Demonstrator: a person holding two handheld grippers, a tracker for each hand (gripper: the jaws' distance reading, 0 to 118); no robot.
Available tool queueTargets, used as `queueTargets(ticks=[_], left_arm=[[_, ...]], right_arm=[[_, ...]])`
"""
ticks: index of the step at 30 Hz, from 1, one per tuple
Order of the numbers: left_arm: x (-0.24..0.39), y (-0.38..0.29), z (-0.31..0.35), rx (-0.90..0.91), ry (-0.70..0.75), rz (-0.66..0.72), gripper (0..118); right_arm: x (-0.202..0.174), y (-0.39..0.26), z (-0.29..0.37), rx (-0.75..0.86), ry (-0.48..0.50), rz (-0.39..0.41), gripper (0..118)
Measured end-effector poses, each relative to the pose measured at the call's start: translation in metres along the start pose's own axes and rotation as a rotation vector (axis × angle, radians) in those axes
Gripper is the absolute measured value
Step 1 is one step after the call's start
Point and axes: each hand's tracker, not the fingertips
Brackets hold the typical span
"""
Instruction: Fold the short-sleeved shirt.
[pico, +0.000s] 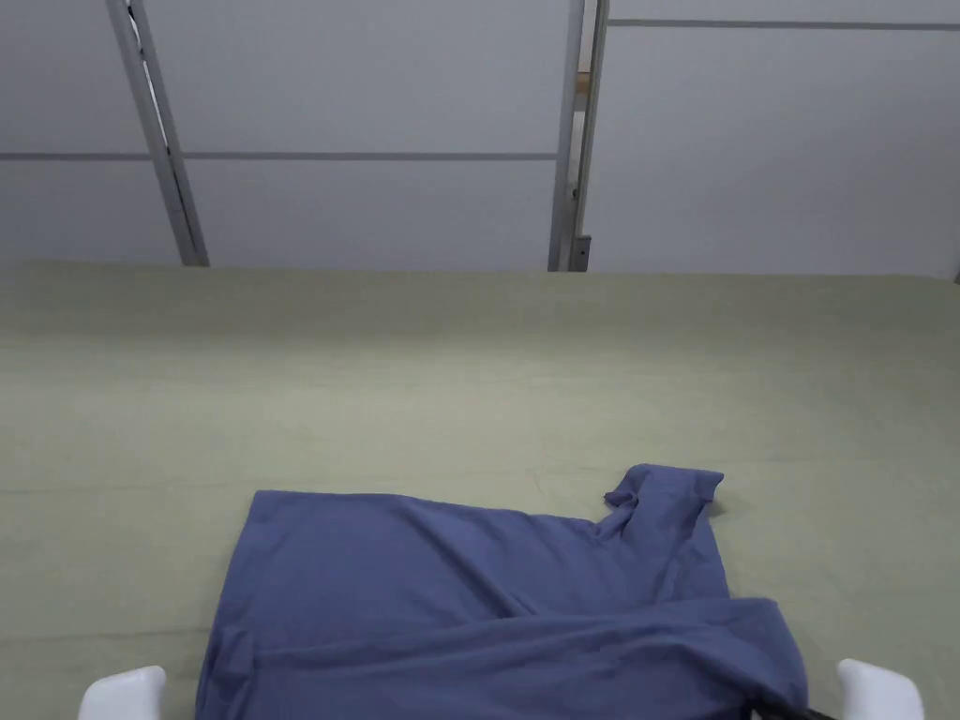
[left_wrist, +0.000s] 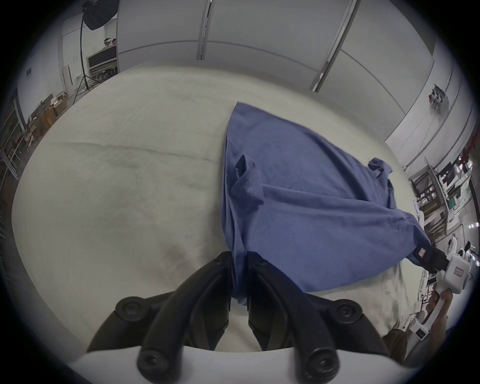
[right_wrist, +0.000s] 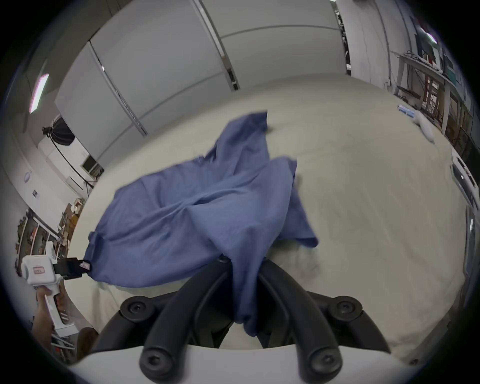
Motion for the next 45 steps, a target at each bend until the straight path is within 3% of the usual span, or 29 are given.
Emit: queueTargets(ticks=[5, 9, 14, 21, 22, 23, 24, 25, 26, 27, 31, 34, 36, 37, 38, 39, 40, 45], left_arm=[[0.007, -0.019, 0.032, -0.015, -0.044, 0.013, 11], [0.006, -0.055, 0.044, -0.085, -0.048, -0.012, 11], [0.003, -0.096, 0.026, -0.205, 0.0, 0.009, 11], [0.006, -0.101, 0.02, -0.202, 0.025, -0.024, 12], [0.006, -0.099, 0.022, -0.192, 0.024, -0.02, 12], [0.004, -0.097, 0.025, -0.178, 0.021, -0.011, 16], [0.003, -0.093, 0.03, -0.161, 0.013, -0.002, 27], [0.003, -0.089, 0.037, -0.108, 0.016, 0.001, 59], [0.003, -0.084, 0.045, -0.058, 0.016, -0.002, 87], [0.003, -0.078, 0.053, -0.011, 0.009, -0.006, 97], [0.017, -0.037, 0.096, 0.261, -0.019, -0.018, 97], [0.035, -0.008, 0.121, 0.462, -0.068, -0.032, 97], [0.05, 0.008, 0.132, 0.565, -0.109, -0.06, 93], [0.057, 0.011, 0.133, 0.601, -0.109, -0.071, 75], [0.065, 0.014, 0.134, 0.625, -0.108, -0.085, 49], [0.07, 0.015, 0.132, 0.622, -0.108, -0.087, 19], [0.075, 0.017, 0.129, 0.622, -0.115, -0.087, 7], [0.084, 0.03, 0.106, 0.55, -0.175, -0.107, 6]], right_arm=[[0.015, -0.002, 0.06, 0.064, -0.047, 0.03, 8], [0.038, -0.031, 0.092, 0.008, -0.091, 0.018, 8], [0.048, -0.082, 0.072, -0.178, -0.165, 0.062, 8], [0.051, -0.089, 0.051, -0.224, -0.208, 0.038, 13], [0.052, -0.085, 0.052, -0.225, -0.204, 0.036, 30], [0.05, -0.081, 0.055, -0.223, -0.217, 0.05, 58], [0.047, -0.078, 0.058, -0.217, -0.265, 0.082, 91], [0.046, -0.075, 0.063, -0.196, -0.304, 0.098, 115], [0.049, -0.07, 0.07, -0.16, -0.316, 0.112, 116], [0.048, -0.065, 0.079, -0.104, -0.309, 0.113, 115], [0.03, -0.027, 0.115, 0.179, -0.273, 0.093, 113], [0.007, 0.003, 0.133, 0.344, -0.186, 0.072, 109], [-0.01, 0.017, 0.136, 0.417, -0.126, 0.091, 89], [-0.017, 0.022, 0.135, 0.436, -0.117, 0.105, 65], [-0.02, 0.028, 0.132, 0.454, -0.107, 0.118, 44], [-0.024, 0.03, 0.129, 0.454, -0.107, 0.119, 28], [-0.03, 0.031, 0.124, 0.457, -0.102, 0.12, 18], [-0.047, 0.032, 0.112, 0.426, -0.062, 0.142, 13]])
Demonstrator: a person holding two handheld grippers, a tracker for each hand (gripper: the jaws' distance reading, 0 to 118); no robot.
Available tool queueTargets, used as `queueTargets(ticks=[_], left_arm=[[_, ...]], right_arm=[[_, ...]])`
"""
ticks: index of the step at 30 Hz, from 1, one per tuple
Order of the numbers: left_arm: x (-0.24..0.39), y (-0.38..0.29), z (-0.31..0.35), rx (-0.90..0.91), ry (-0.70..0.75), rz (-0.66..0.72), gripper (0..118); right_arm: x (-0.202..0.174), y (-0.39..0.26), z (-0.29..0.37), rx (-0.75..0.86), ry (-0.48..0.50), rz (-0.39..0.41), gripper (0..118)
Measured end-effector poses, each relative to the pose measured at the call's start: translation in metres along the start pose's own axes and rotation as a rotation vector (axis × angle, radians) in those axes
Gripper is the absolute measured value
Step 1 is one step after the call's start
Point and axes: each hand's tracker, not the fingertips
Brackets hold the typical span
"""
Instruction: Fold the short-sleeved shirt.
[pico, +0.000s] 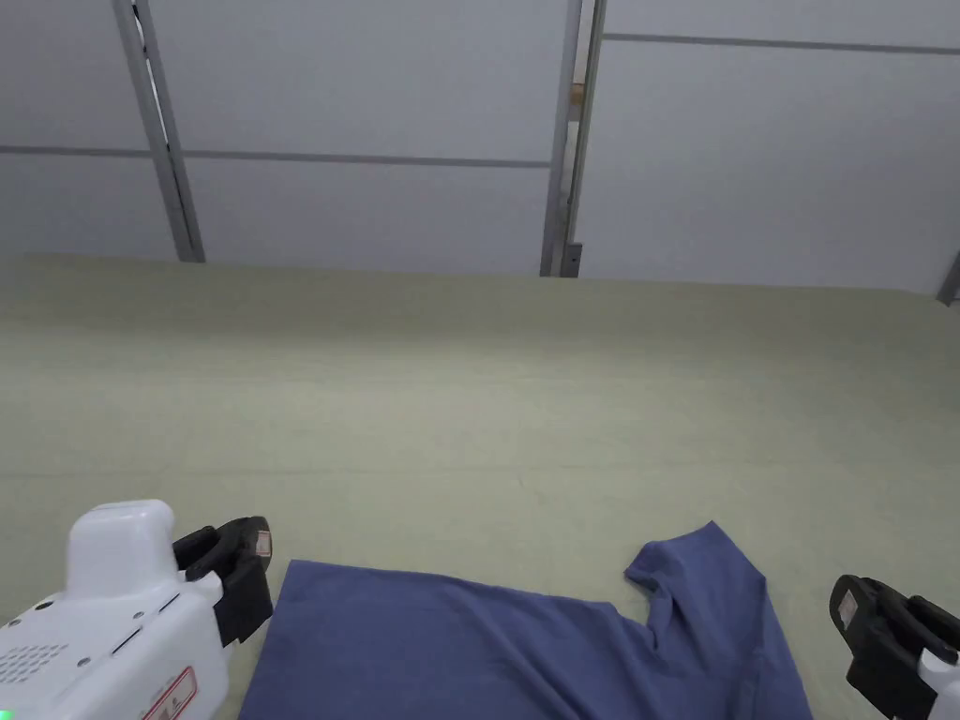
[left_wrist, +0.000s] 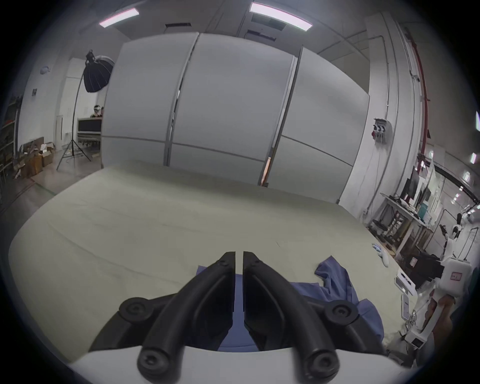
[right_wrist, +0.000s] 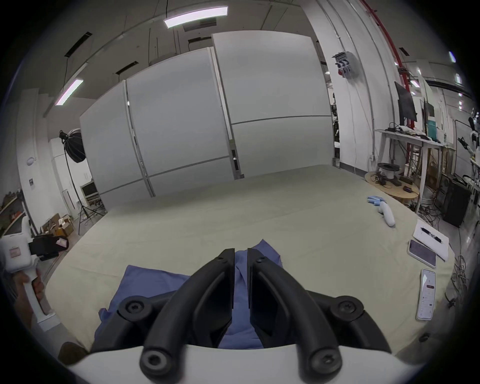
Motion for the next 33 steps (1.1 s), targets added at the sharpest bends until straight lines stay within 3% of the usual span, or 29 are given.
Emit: queueTargets(ticks=[6, 7, 8, 9, 10, 15, 19, 20, 22, 23, 24, 25, 26, 27, 28, 32, 33], left_arm=[[-0.013, 0.013, -0.086, -0.187, 0.062, -0.037, 7], [-0.016, 0.012, -0.109, -0.258, 0.089, -0.048, 20], [-0.02, 0.011, -0.133, -0.34, 0.107, -0.077, 45], [-0.024, 0.005, -0.155, -0.407, 0.128, -0.089, 82], [-0.028, -0.001, -0.173, -0.469, 0.139, -0.094, 108], [-0.049, -0.037, -0.234, -0.603, 0.211, -0.053, 109], [-0.063, -0.058, -0.26, -0.663, 0.236, 0.037, 104], [-0.063, -0.062, -0.262, -0.662, 0.231, 0.03, 96], [-0.052, -0.062, -0.254, -0.614, 0.244, -0.067, 93], [-0.049, -0.061, -0.251, -0.617, 0.241, -0.105, 89], [-0.046, -0.061, -0.248, -0.617, 0.217, -0.127, 81], [-0.044, -0.059, -0.245, -0.609, 0.2, -0.15, 64], [-0.042, -0.058, -0.242, -0.603, 0.162, -0.169, 42], [-0.041, -0.056, -0.24, -0.598, 0.132, -0.182, 14], [-0.037, -0.056, -0.237, -0.598, 0.09, -0.182, 4], [-0.027, -0.051, -0.224, -0.577, 0.103, -0.196, 4], [-0.027, -0.05, -0.223, -0.582, 0.095, -0.18, 4]], right_arm=[[0.006, -0.002, -0.019, -0.053, 0.003, -0.011, 13], [0.007, -0.003, -0.022, -0.061, 0.002, -0.013, 13], [0.007, -0.005, -0.026, -0.07, -0.002, -0.011, 13], [0.016, -0.008, -0.033, -0.078, -0.004, -0.012, 13], [0.019, -0.01, -0.038, -0.089, -0.003, -0.014, 13], [0.035, -0.023, -0.057, -0.15, -0.011, 0.005, 13], [0.046, -0.031, -0.079, -0.214, -0.028, 0.032, 13], [0.05, -0.032, -0.088, -0.239, -0.033, 0.033, 13], [0.054, -0.034, -0.105, -0.299, -0.049, 0.033, 15], [0.058, -0.035, -0.117, -0.321, -0.062, 0.032, 26], [0.061, -0.036, -0.131, -0.36, -0.068, 0.035, 48], [0.062, -0.037, -0.143, -0.387, -0.076, 0.037, 89], [0.066, -0.039, -0.162, -0.424, -0.073, 0.037, 109], [0.069, -0.04, -0.174, -0.461, -0.069, 0.037, 116], [0.072, -0.041, -0.189, -0.479, -0.067, 0.04, 115], [0.079, -0.059, -0.253, -0.697, -0.129, 0.051, 113], [0.081, -0.063, -0.261, -0.728, -0.142, 0.042, 105]])
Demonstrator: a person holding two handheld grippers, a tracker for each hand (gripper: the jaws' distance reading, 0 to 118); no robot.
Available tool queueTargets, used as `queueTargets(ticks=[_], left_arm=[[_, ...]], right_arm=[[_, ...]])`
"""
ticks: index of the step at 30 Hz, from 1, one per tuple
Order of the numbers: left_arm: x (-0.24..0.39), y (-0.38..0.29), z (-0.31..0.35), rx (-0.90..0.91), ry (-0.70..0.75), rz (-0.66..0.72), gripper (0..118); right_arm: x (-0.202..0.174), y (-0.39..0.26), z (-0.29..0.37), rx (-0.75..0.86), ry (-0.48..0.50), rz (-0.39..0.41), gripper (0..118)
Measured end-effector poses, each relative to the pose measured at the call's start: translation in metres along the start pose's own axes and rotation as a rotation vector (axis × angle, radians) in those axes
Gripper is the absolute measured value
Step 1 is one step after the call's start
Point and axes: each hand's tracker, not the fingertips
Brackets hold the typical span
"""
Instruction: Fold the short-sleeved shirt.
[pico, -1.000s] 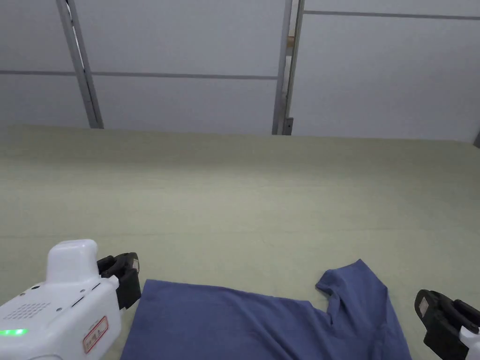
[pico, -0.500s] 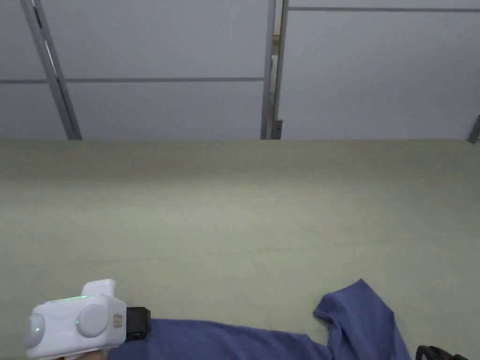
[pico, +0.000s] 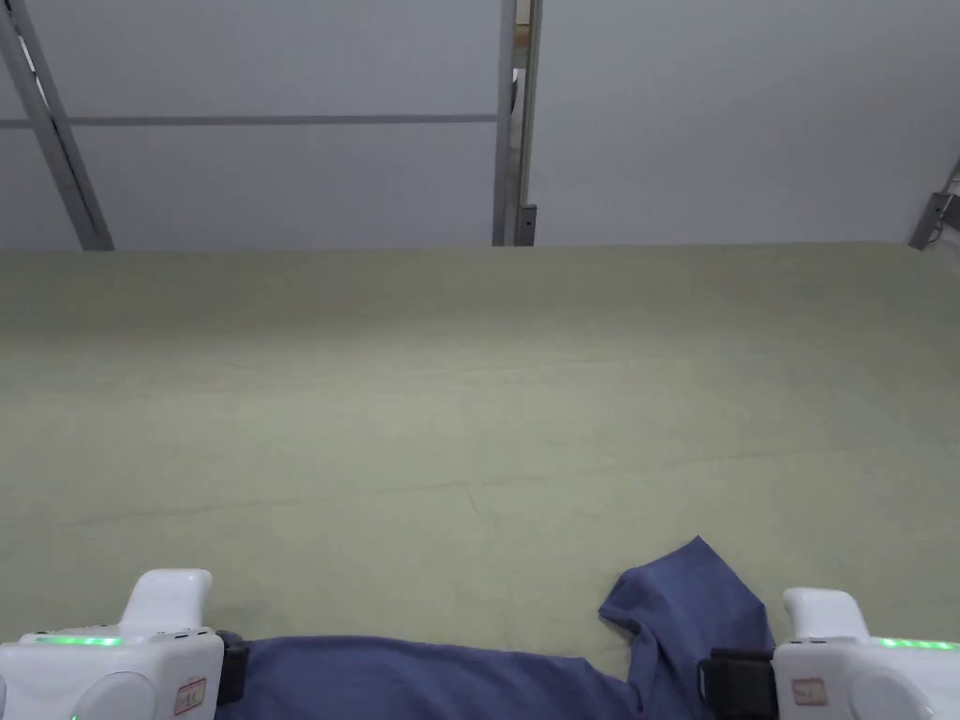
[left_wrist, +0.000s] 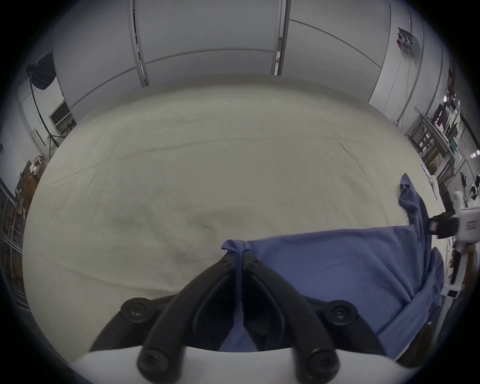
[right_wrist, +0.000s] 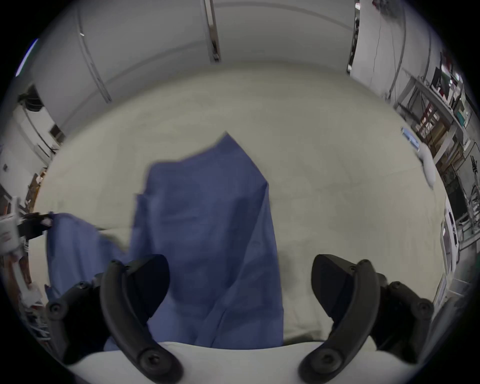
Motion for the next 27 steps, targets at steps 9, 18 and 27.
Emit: queueTargets(ticks=[9, 18, 27], left_arm=[[-0.017, -0.003, 0.036, 0.066, -0.009, 0.056, 4], [-0.038, -0.031, 0.135, 0.143, -0.059, 0.092, 4], [-0.037, -0.149, 0.174, -0.03, -0.084, 0.028, 4]], right_arm=[[-0.011, -0.004, 0.038, 0.069, 0.031, 0.082, 4], [0.014, -0.036, 0.148, 0.23, 0.116, 0.027, 4], [0.016, -0.15, 0.199, 0.122, 0.094, 0.142, 4]])
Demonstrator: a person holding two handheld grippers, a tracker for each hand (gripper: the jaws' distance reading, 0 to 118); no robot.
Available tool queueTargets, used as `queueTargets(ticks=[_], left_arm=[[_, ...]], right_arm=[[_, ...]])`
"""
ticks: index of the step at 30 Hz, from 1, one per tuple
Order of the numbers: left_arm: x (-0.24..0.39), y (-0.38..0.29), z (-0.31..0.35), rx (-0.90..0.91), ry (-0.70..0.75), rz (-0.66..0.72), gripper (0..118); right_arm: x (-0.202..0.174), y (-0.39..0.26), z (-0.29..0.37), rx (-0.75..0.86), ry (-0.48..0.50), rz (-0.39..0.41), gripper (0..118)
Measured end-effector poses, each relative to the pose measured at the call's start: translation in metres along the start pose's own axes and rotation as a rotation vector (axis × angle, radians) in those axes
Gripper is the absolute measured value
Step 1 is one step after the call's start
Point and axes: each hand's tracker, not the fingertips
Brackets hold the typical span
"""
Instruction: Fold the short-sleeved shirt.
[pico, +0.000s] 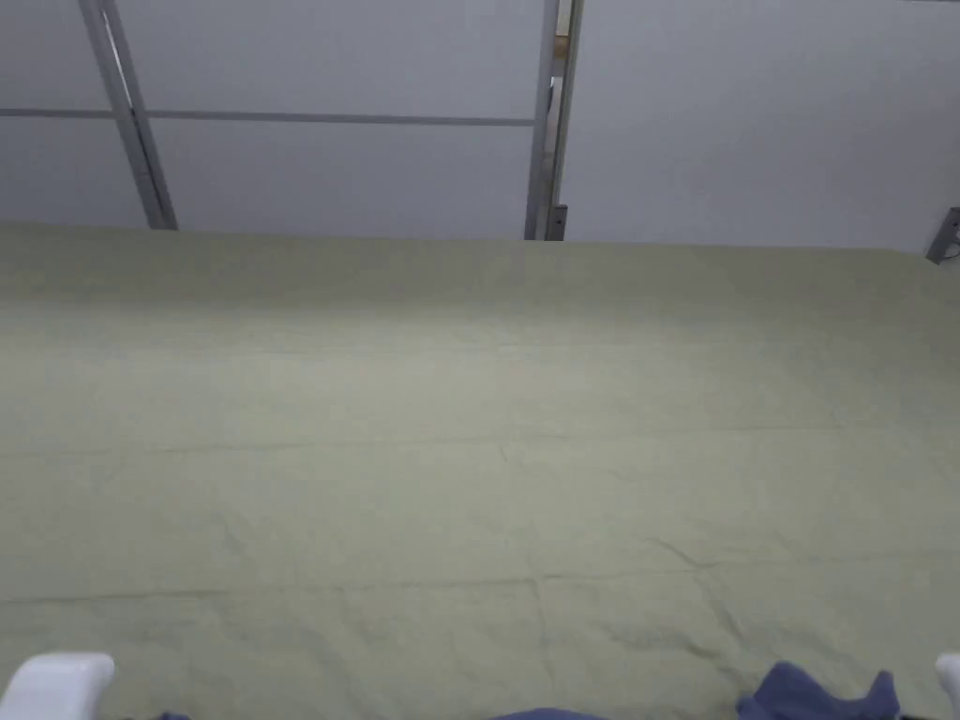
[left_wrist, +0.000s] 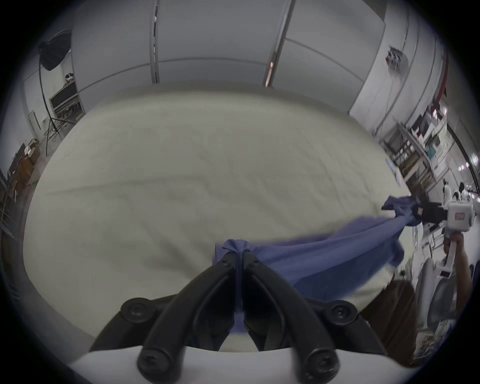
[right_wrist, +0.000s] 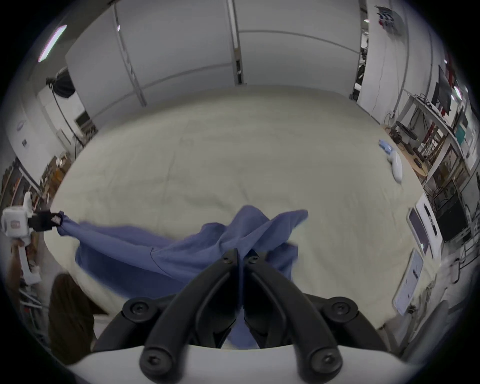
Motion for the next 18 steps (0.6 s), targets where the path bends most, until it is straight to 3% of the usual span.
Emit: queueTargets(ticks=[4, 9, 10, 11, 12, 13, 14, 15, 16, 18], left_arm=[[-0.003, -0.048, -0.022, -0.127, 0.004, 0.028, 4], [0.01, -0.073, -0.039, -0.18, 0.068, -0.083, 4], [0.014, -0.073, -0.039, -0.161, 0.084, -0.105, 4], [0.017, -0.071, -0.038, -0.156, 0.097, -0.121, 5], [0.019, -0.07, -0.035, -0.152, 0.108, -0.135, 17], [0.02, -0.067, -0.03, -0.121, 0.107, -0.13, 45], [0.019, -0.063, -0.021, -0.087, 0.132, -0.14, 77], [0.019, -0.059, -0.013, -0.066, 0.145, -0.142, 100], [0.016, -0.053, -0.003, -0.026, 0.142, -0.13, 106], [0.01, -0.039, 0.023, 0.129, 0.113, -0.072, 106]], right_arm=[[-0.006, -0.047, -0.014, -0.107, -0.018, 0.006, 4], [-0.003, -0.074, -0.037, -0.15, -0.088, 0.071, 5], [-0.003, -0.075, -0.039, -0.139, -0.086, 0.062, 10], [-0.005, -0.075, -0.039, -0.124, -0.084, 0.059, 27], [-0.007, -0.074, -0.036, -0.111, -0.097, 0.056, 54], [-0.006, -0.071, -0.033, -0.089, -0.13, 0.062, 94], [-0.006, -0.068, -0.027, -0.07, -0.169, 0.081, 110], [-0.006, -0.066, -0.022, -0.048, -0.19, 0.091, 111], [-0.006, -0.063, -0.009, 0.012, -0.196, 0.096, 110], [-0.006, -0.053, 0.018, 0.151, -0.199, 0.087, 110]])
